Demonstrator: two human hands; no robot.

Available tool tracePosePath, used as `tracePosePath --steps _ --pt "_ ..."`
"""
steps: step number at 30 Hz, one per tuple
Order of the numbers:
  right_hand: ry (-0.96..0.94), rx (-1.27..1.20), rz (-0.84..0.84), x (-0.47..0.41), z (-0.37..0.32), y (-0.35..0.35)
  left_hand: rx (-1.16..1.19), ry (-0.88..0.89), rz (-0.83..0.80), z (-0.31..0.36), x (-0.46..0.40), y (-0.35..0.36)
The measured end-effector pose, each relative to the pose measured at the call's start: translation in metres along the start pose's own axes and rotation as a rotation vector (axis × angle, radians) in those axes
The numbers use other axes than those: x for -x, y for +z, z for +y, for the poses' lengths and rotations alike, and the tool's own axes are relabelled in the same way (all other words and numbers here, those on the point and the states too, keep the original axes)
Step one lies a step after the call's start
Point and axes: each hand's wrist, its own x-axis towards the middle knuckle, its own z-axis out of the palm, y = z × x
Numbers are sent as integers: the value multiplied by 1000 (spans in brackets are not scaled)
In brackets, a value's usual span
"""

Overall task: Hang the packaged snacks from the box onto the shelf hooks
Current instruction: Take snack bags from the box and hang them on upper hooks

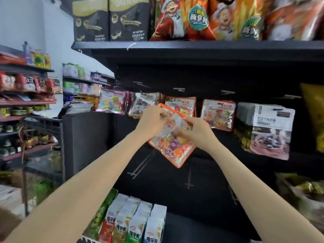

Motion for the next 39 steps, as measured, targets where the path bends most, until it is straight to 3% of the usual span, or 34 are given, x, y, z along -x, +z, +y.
tracePosePath --steps 2,4,7,9,12,16,28,31,34,37,39 --pt "3 15 -80 -10 0 -3 -21 -7 12 0 -7 0" --pt "61 -7 -46 -20 4 0 -67 -20 109 -4 -14 -2" --pt "215 -37 200 -33 12 5 -224 -36 340 -14 -19 -9" --pt "250 -51 374 -39 14 8 -287 -47 401 -19 -19 -14" --pt "199 -115 504 -51 13 11 -349 0 396 -26 -19 -17" --pt "189 -23 540 -64 14 19 -345 37 388 -31 -19 -21" --pt "207 69 517 -80 20 36 -323 111 372 -37 -13 -15" --pt "237 120 435 -89 23 39 -362 228 360 -39 -14 -14" --pt "322 271 295 -92 23 43 -504 464 387 -48 -14 -12" --pt "198 450 526 -78 22 47 -619 660 379 -53 -11 -10" --pt "53 289 640 -66 19 47 -680 745 385 -57 -11 -9"
